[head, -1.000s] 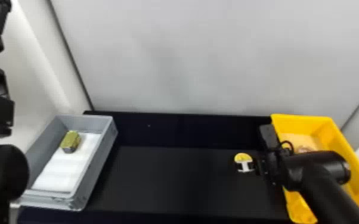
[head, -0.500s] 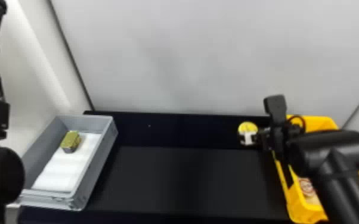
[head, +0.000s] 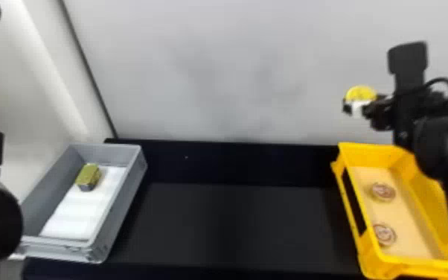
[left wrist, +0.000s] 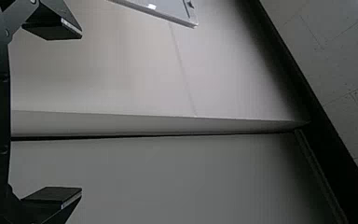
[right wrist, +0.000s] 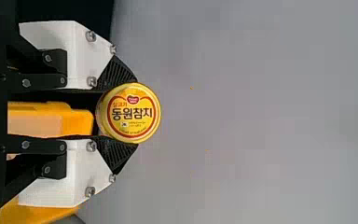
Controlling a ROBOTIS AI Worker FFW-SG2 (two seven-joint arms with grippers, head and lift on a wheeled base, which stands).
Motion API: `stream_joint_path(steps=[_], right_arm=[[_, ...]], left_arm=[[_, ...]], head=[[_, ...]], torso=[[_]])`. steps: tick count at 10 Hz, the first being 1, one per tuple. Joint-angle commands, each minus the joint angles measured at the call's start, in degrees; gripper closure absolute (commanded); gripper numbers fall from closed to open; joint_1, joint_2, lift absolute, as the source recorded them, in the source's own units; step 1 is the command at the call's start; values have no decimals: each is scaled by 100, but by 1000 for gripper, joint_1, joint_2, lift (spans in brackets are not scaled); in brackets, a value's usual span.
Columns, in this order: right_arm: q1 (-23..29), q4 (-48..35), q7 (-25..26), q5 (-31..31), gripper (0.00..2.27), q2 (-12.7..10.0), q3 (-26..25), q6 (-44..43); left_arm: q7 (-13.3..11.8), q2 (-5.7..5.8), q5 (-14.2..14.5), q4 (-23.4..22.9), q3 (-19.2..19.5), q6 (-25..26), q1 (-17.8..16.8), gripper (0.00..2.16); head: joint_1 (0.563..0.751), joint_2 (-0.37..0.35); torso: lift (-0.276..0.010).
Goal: Pick up the round yellow can and place it in the yellow rectangular box
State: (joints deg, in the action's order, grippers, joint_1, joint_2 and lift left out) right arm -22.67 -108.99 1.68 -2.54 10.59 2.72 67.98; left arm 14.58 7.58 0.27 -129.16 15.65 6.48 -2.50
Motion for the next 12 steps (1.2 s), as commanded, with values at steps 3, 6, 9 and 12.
stream_joint_path(steps=[3,6,9,12], right_arm=[[-27,45,114,-335,823,383,-588,-142],[254,537,175,87,823,559,-1194,-485],[597,1020,729,1204,822,673,-1397,-748],[975,1249,1748,2513,822,822,-1432,-986]], left_arm=[[-16,16,0,-47,17,64,4,96],[-34,25,0,-83,35,99,4,91],[-69,25,-9,-100,35,125,-13,90],[-87,25,-9,-118,61,152,-13,88]], head=[[694,54],[694,54],[694,54],[694,54]], torso=[[-3],[-3],[-3],[-3]])
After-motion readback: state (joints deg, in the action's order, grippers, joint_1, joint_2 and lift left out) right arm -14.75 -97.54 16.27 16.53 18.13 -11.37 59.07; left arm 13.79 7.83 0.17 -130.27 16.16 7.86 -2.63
